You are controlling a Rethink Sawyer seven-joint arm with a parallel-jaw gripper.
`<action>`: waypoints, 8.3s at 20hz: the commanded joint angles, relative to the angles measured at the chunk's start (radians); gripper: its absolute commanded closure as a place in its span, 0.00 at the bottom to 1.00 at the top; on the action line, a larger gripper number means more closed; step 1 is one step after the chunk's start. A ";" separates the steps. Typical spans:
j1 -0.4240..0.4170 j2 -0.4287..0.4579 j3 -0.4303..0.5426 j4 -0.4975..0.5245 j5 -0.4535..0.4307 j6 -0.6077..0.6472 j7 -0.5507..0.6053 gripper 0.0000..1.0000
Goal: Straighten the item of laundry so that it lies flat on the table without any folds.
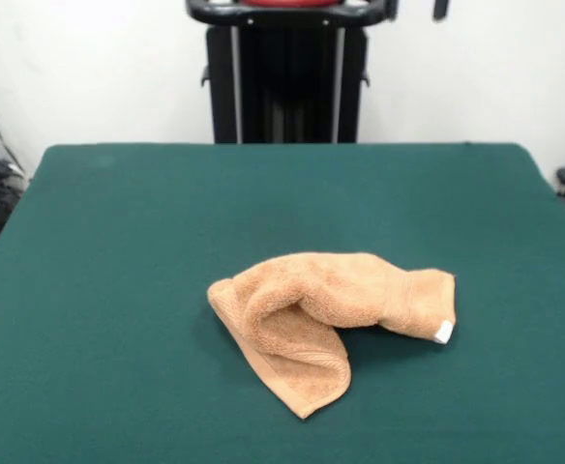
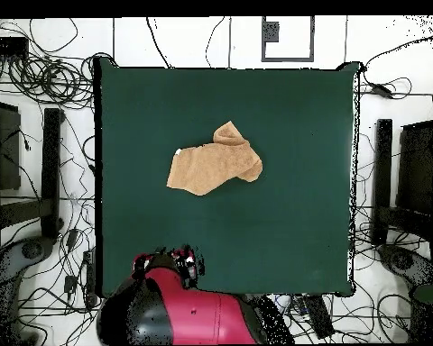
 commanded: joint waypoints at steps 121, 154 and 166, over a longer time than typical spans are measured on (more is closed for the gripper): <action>-0.045 0.589 0.080 -0.401 -0.060 -0.030 0.149 0.00; -0.094 0.793 0.126 -0.750 -0.041 0.155 0.079 0.00; -0.071 0.768 0.119 -0.718 -0.035 0.134 0.115 0.00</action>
